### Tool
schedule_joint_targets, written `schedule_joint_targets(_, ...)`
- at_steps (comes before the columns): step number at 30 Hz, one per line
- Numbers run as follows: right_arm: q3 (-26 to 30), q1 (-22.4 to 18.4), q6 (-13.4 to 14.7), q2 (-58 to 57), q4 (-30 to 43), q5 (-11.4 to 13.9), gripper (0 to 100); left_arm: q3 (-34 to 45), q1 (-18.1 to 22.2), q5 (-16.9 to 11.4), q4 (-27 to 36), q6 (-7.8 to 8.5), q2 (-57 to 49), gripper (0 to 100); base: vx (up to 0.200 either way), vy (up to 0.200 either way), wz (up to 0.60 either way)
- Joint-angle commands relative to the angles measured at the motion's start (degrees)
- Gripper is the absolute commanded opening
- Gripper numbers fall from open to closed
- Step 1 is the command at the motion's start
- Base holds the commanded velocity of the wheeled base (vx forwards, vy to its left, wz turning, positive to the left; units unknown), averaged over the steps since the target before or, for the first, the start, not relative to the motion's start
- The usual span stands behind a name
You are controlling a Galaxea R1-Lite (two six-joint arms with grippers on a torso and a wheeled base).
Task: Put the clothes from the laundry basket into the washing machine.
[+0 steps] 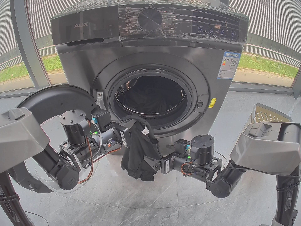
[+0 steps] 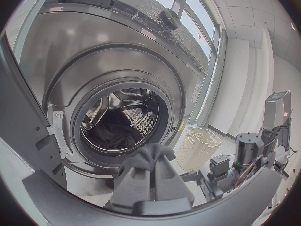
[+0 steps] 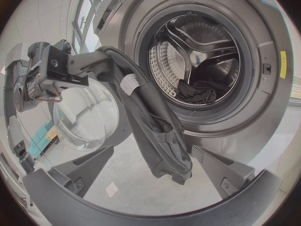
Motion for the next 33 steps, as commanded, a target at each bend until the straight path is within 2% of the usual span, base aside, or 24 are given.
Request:
schedule_joint_targets(1, -5.01, -0.53, 0.08, 6.13, 0.32, -0.03, 100, 0.07, 0.06, -0.01, -0.04, -0.06, -0.21, 0, 0.000, 0.000, 0.00)
schedule_joint_targets(6, -9.32, -0.88, 0.16, 8.50, 0.14, -0.29, 100, 0.15, 0.06, -0.01, -0.13, -1.11, -0.30, 0, 0.000, 0.000, 0.00)
schedule_joint_targets(7, -9.32, -0.88, 0.16, 8.50, 0.14, -0.29, 0, 0.15, 0.06, -0.01, -0.13, -1.11, -0.30, 0, 0.000, 0.000, 0.00)
schedule_joint_targets(11, -9.41, -0.96, 0.16, 8.24, -0.39, -0.29, 0, 0.15, 0.41, -0.01, -0.13, -1.11, -0.21, 0, 0.000, 0.000, 0.00)
schedule_joint_targets(16, -6.68, -0.96, 0.16, 4.72, -0.65, -0.56, 0, 0.15, 1.20, -0.01, -0.22, -1.20, 0.14, 0, 0.000, 0.000, 0.00)
schedule_joint_targets(17, -4.14, -0.96, 0.16, 0.42, -0.56, -0.56, 0, 0.24, 1.82, 0.17, -0.22, -1.29, 0.23, 0, 0.000, 0.000, 0.00)
schedule_joint_targets(25, 3.69, -1.05, 0.34, -14.17, -0.03, -1.43, 0, 1.47, 2.52, 1.84, -0.22, -1.64, -0.21, 0, 0.000, 0.000, 0.00)
schedule_joint_targets(29, 7.38, -1.93, 0.34, -18.74, 0.14, -1.61, 0, 2.18, 2.61, 1.93, -0.48, -1.64, -0.83, 0, 0.000, 0.000, 0.00)
schedule_joint_targets(33, 8.78, -3.25, 0.34, -21.03, 0.23, -2.05, 0, 3.32, 2.61, 2.01, -0.57, -1.64, -2.50, 0, 0.000, 0.000, 0.00)
